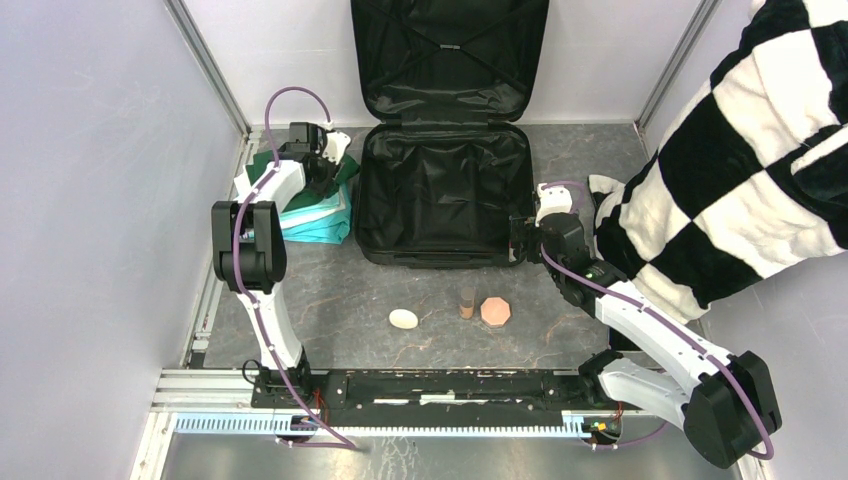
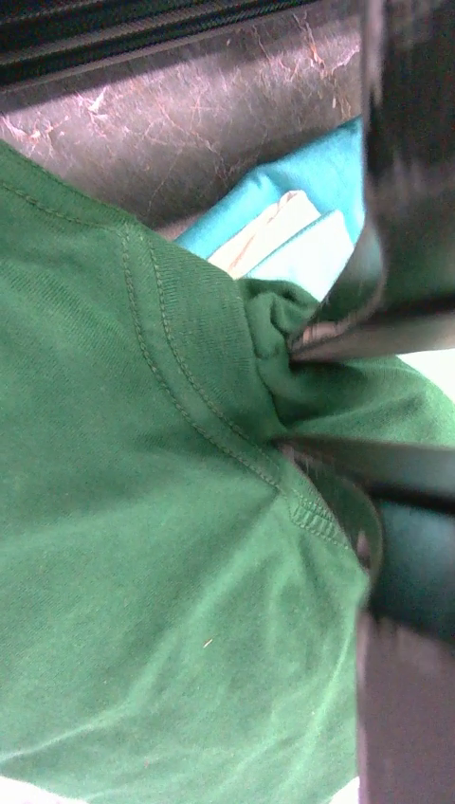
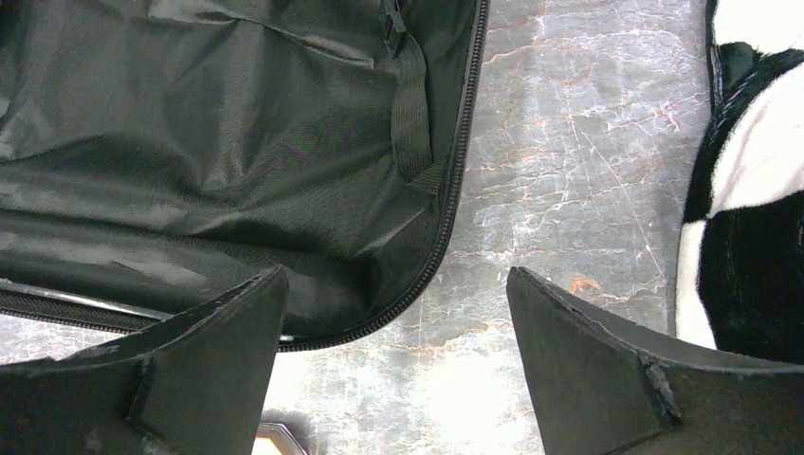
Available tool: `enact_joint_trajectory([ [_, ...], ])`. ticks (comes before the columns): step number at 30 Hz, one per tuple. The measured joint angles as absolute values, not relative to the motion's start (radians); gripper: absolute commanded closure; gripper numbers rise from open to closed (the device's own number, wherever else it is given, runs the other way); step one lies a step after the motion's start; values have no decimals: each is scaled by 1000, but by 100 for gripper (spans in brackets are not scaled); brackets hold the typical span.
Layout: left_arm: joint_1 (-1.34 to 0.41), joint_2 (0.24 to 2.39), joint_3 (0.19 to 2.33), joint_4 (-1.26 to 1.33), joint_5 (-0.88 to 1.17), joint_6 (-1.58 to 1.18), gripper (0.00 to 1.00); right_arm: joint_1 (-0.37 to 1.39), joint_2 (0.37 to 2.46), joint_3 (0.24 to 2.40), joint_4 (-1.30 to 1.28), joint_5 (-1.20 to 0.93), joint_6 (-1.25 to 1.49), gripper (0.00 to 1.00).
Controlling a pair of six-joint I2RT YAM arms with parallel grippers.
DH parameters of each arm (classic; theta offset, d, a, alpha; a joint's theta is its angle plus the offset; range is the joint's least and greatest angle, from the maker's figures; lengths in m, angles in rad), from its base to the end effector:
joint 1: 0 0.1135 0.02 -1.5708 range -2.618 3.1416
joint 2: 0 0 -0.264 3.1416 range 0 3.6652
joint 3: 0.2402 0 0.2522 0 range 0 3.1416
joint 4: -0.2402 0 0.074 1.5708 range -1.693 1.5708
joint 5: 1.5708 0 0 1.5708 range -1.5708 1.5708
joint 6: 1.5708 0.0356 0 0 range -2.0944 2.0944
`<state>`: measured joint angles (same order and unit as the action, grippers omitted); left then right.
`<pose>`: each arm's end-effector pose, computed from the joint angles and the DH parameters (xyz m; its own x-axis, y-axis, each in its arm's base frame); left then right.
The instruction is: Pack the luggage
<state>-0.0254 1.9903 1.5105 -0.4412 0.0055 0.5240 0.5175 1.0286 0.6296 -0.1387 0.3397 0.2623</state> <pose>0.4387 -0.0113 0.2075 -0.6748 0.5177 -0.5260 0.4231 0.8553 0.2989 0.2016 0.1011 0.2447 -0.4863 0.0045 -0.8738 -0.0949 0.9938 0.0579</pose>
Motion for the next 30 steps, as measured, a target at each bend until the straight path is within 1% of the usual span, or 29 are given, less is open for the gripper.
enact_joint_trajectory([
  [1,-24,1992,1512,-443,10,522,87,517,1029,630,-139,340,262,8],
  [2,-22,1995,1516,-445,12,519,93,517,1029,630,-139,339,262,9],
  [4,-19,1996,1520,-447,14,515,98,517,1029,630,-139,339,261,9],
  [13,-2,1991,1523,-451,47,494,98,517,1024,630,-138,328,263,12],
  [19,89,1967,1589,-495,181,361,98,517,1007,630,-139,317,265,14],
  [23,148,1901,1640,-500,275,268,98,517,996,630,-139,313,269,15],
  [30,152,1796,1687,-500,411,149,98,517,992,634,-153,311,274,15],
])
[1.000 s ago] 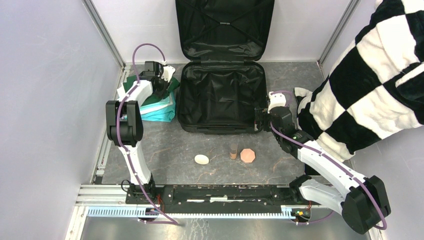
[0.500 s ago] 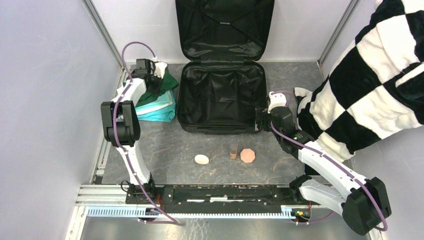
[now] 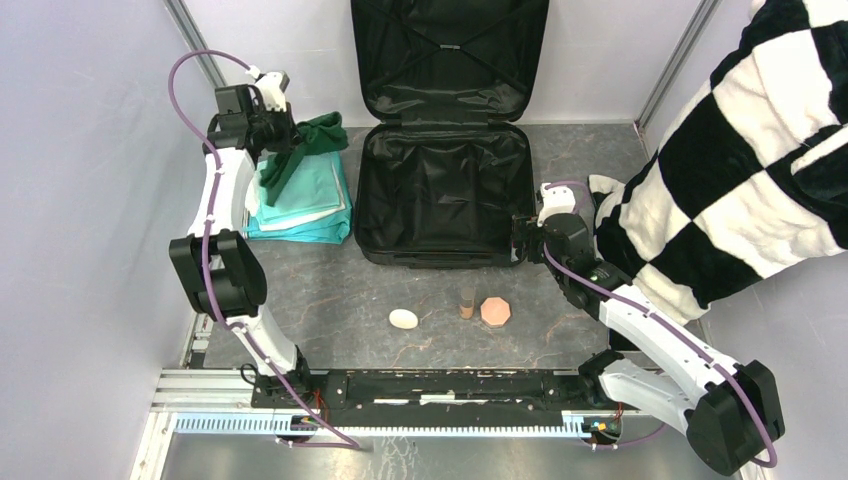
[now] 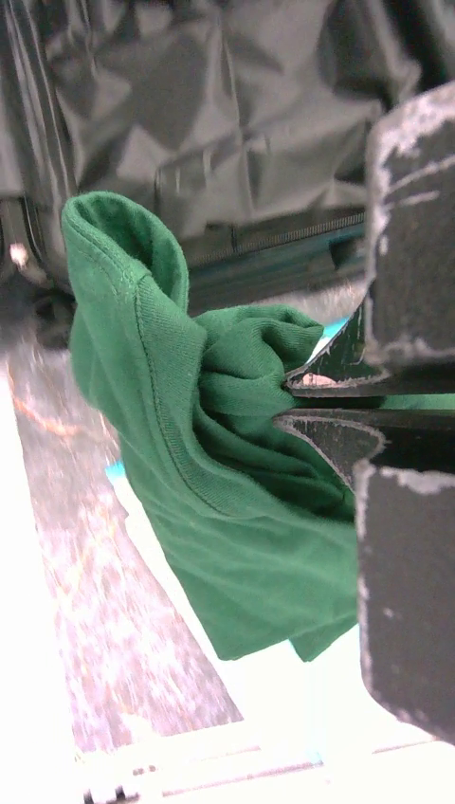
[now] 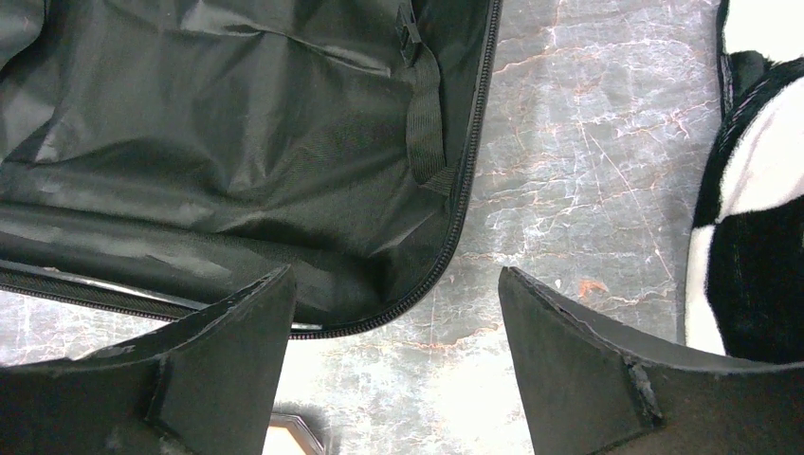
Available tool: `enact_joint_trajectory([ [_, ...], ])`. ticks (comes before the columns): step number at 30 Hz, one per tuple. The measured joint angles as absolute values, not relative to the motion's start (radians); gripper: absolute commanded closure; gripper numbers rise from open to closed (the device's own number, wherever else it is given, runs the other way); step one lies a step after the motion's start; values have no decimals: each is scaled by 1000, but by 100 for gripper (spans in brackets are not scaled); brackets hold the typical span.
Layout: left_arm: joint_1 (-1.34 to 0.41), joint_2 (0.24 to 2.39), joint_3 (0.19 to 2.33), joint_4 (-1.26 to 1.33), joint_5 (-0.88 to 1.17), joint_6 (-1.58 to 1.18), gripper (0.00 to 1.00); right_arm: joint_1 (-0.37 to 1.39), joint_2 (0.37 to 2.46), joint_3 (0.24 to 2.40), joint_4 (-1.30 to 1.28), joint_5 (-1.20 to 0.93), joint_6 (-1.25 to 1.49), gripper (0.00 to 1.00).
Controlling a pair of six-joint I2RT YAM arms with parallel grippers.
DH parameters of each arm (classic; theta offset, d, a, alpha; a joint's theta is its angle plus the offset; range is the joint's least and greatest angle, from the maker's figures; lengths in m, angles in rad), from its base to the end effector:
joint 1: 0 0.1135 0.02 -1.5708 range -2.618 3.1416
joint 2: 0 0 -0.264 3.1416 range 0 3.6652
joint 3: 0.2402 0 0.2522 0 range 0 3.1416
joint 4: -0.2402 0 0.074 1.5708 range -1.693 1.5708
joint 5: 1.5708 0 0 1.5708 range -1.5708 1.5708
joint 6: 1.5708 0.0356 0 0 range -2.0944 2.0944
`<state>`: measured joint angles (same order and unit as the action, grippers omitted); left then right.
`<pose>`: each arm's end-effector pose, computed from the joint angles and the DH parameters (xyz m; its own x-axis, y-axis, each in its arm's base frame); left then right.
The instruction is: Pack the luggage
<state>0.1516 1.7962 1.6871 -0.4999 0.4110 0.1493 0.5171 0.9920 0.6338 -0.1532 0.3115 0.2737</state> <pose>0.4139 0.0488 0.3428 -0.5316 0.0567 -0.8451 0.2676 0.9579 -0.1040 0.1967 0.0993 0.2520 -0.4740 0.0264 -0.8801 -0.1144 0.9892 0.0913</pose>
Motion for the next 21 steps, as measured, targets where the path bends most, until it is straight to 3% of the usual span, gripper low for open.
enact_joint_trajectory([
  [5,95,1758,1690,-510,479,97,98,517,970,646,-174,316,274,15],
  [13,-136,1740,1695,-540,489,63,98,517,955,682,-210,339,281,15],
  [21,-195,1788,1896,-576,499,16,98,517,933,694,-237,363,283,15],
])
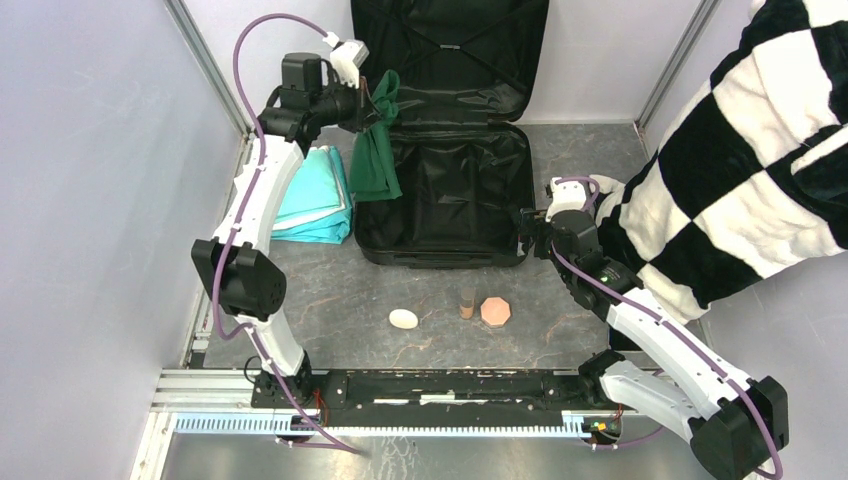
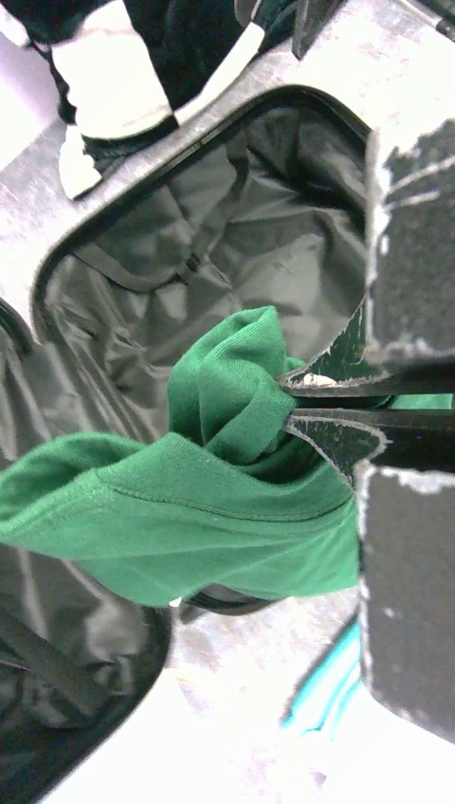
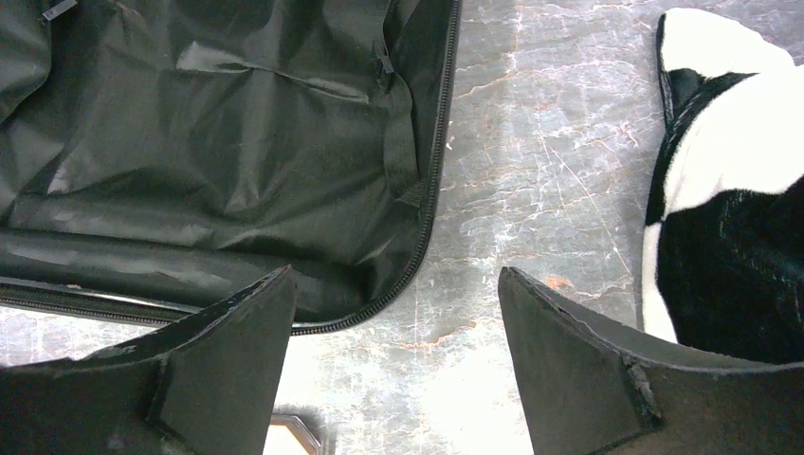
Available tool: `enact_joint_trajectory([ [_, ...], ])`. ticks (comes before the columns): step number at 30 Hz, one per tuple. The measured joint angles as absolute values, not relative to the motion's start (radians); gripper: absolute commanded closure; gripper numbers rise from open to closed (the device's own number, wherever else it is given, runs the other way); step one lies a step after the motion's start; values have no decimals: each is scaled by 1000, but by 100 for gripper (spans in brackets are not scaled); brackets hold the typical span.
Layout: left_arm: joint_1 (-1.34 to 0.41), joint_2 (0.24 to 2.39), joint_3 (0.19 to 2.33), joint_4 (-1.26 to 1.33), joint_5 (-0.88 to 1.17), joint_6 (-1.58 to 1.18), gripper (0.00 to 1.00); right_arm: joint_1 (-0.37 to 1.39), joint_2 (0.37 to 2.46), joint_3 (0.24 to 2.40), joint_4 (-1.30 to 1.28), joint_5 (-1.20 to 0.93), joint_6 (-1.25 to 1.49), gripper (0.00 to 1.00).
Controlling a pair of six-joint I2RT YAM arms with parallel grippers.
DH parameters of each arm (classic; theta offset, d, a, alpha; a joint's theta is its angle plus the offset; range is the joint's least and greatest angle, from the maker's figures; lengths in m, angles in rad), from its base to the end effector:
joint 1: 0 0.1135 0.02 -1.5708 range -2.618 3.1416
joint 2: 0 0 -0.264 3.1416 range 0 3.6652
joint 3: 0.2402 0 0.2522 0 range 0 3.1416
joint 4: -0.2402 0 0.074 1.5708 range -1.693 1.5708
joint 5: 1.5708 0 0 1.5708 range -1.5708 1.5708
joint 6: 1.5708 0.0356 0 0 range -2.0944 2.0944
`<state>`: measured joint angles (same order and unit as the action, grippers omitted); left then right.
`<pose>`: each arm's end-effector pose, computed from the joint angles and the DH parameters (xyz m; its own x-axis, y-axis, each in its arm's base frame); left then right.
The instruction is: Pack the luggage
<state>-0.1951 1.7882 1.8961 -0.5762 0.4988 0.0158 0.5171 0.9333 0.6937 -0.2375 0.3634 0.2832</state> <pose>0.3969 -0.0958 0.4098 -0.4334 0.0998 -0.8956 0.5959 0.7773 -0.2018 0.1891 0.0930 0.2765 -0.4357 0.0527 -0.8986 -0.0686 0.9934 0.0915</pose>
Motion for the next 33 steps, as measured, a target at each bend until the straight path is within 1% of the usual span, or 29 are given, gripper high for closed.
enact_joint_trajectory([
  [4,-253,1808,1964,-563,500,8,98,517,933,707,-257,377,284,15],
  [8,-332,1842,1963,-559,497,8,98,517,933,716,-270,392,284,15],
  [14,-442,1943,1915,-559,453,36,98,517,926,719,-286,408,284,14],
  [19,-514,2047,1873,-572,442,78,98,517,905,725,-311,432,283,11],
  [20,-530,2069,1868,-576,443,85,93,517,902,725,-315,439,283,11],
  [21,-545,2083,1861,-580,443,97,79,517,901,728,-318,445,283,10],
  [22,-561,2095,1851,-586,447,106,57,516,903,732,-321,448,283,9],
  [23,-575,2102,1843,-595,451,119,18,515,908,739,-326,451,284,9],
  [24,-589,2106,1831,-609,458,128,6,512,918,751,-332,451,284,9],
  [25,-597,2106,1827,-619,467,143,1,510,926,757,-332,451,284,8],
  [30,-616,2086,1824,-684,535,144,0,495,1005,842,-349,445,282,8],
  [33,-589,2011,1804,-714,551,155,0,484,1044,894,-355,440,280,8],
])
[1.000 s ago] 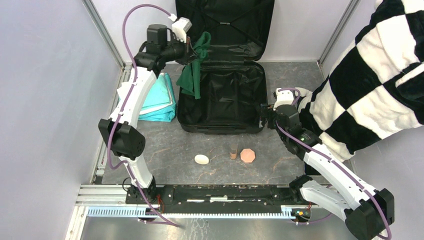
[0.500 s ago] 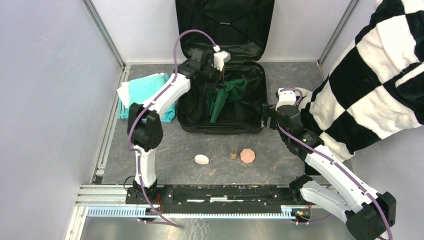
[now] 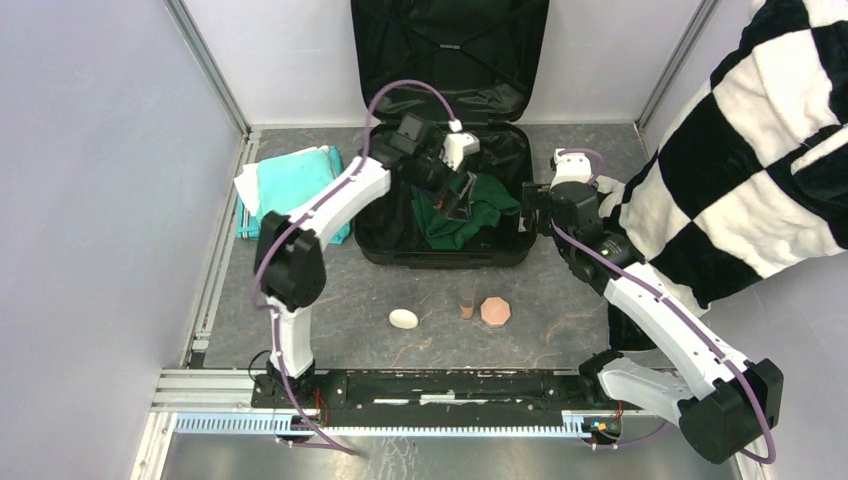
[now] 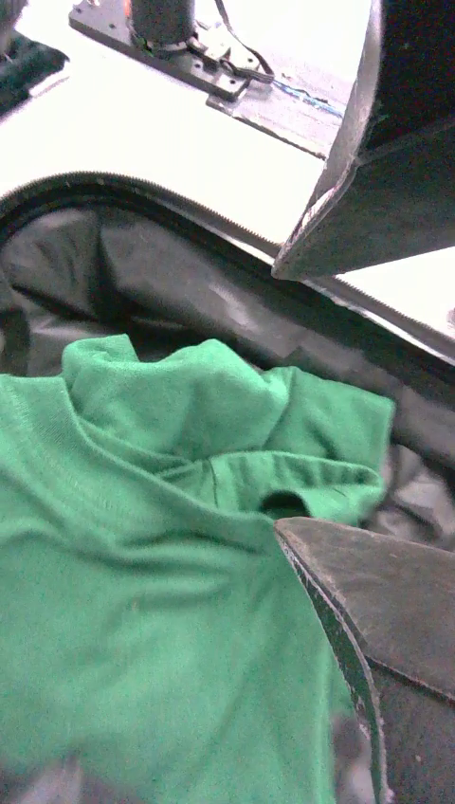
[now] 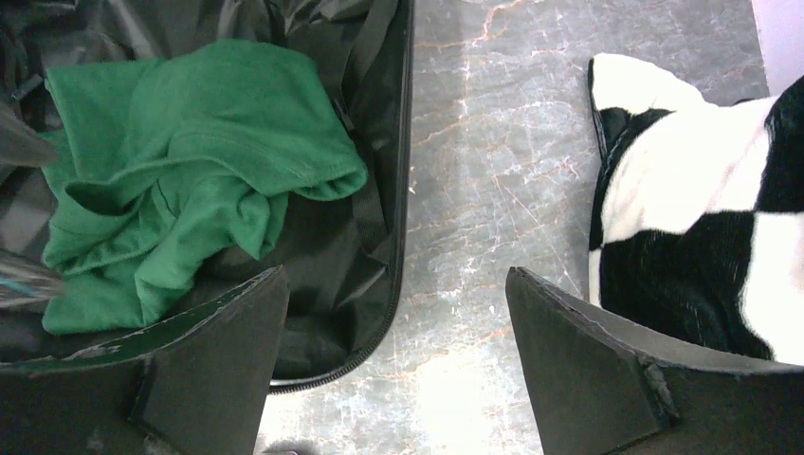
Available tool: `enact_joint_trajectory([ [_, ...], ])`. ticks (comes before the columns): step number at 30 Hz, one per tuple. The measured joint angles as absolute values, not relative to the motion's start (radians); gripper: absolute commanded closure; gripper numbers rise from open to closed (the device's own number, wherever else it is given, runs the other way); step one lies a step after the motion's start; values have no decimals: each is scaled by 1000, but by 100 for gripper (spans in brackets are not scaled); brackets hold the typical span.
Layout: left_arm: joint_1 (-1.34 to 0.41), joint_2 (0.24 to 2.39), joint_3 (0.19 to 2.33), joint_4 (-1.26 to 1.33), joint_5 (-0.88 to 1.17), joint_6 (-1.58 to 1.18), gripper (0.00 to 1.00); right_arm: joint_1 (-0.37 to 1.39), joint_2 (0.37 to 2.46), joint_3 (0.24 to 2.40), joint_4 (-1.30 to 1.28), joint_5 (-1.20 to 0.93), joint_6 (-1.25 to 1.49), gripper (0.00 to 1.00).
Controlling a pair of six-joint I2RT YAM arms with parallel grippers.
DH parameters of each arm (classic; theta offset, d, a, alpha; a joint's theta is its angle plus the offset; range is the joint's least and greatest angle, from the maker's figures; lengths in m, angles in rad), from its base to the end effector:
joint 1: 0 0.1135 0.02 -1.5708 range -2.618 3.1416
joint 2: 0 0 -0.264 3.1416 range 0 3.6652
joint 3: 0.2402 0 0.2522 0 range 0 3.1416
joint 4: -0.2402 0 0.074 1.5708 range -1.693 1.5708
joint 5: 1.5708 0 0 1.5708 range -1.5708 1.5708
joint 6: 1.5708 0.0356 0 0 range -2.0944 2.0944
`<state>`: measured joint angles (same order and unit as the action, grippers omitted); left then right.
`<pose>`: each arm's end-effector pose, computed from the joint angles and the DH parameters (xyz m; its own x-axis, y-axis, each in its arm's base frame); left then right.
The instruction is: Pack the luggage
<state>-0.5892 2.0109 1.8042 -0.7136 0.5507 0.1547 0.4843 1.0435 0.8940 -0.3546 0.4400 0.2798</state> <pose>0.3619 -0.2643 0.2778 -0.5401 0.5190 -0.6625 0.8301 0.4579 -0.3181 0.2118 0.0943 0.3132 -0.4360 0.0529 -0.8984 0.0304 0.9986 0.0441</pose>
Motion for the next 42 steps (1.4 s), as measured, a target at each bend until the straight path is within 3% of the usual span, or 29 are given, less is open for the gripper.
enact_joint_trajectory([
  [9,-424,1813,1816,-675,474,147,0,466,1140,972,-352,396,277,9],
  [15,-408,1927,1766,-601,329,29,3,466,1150,972,-353,361,286,9],
  [26,-408,2110,1727,-572,245,-110,22,465,1078,913,-353,357,291,10],
  [28,-408,2112,1729,-564,245,-118,28,464,1077,909,-353,357,291,10],
  [33,-407,2128,1735,-546,288,-137,53,464,1076,907,-353,358,291,10],
  [35,-407,2134,1736,-538,305,-141,69,464,1076,905,-353,358,291,10],
  [40,-403,2136,1740,-527,333,-143,96,464,1076,899,-353,360,291,11],
  [42,-401,2136,1743,-523,340,-142,98,464,1076,898,-353,362,291,11],
])
